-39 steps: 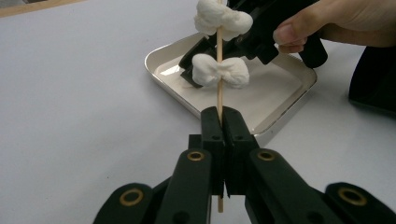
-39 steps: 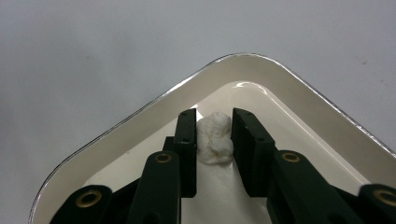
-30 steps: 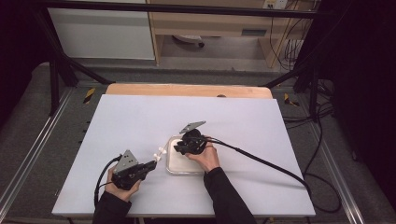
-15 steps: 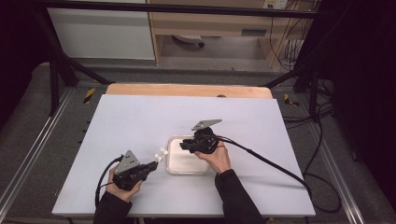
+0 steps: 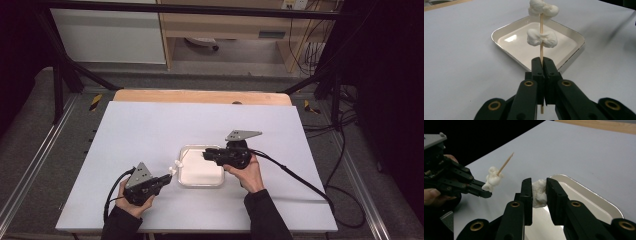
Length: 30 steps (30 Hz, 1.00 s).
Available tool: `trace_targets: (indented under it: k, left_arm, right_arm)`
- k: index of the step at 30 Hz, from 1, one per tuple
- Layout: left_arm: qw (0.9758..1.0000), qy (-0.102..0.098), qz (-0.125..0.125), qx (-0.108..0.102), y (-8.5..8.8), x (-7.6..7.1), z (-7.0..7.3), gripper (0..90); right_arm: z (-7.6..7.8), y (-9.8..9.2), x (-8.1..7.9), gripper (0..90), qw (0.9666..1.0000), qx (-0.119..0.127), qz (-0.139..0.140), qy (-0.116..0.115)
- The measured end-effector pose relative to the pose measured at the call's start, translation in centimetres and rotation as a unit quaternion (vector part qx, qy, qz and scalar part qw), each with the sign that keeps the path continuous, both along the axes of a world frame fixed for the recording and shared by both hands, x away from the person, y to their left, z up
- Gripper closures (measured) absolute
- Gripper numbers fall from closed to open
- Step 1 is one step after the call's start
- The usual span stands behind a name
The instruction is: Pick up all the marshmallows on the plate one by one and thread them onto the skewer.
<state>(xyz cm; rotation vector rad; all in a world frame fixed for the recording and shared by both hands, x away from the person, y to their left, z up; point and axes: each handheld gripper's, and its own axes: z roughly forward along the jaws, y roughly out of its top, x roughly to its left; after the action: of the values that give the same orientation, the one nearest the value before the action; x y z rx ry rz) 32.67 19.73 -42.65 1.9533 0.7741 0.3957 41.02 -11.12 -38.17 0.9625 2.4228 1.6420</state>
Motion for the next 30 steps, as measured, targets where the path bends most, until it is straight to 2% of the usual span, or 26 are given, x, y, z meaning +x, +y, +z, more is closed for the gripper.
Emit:
trace_targets:
  k: [7,13,19,30]
  left_arm:
    - [0.9999,-0.004,-0.011,-0.001,-0.5,-0.3,0.1,89.0]
    - [0.9997,-0.009,-0.024,0.003,-1.0,-0.5,0.1,89.0]
    - [0.9990,-0.020,-0.039,0.009,-1.4,-0.9,0.2,89.0]
    - [0.9985,-0.025,-0.046,0.015,-1.7,-1.0,0.2,89.1]
  right_arm:
    - [0.8,-1.9,-0.8,76.6,0.9990,0.044,-0.007,-0.006]
    - [1.6,-2.1,-1.0,76.8,0.9961,0.088,0.002,-0.001]
    - [1.8,-1.2,-0.8,76.9,0.9944,0.105,0.014,0.002]
    - [1.0,-0.3,-0.7,77.1,0.9927,0.113,0.036,0.020]
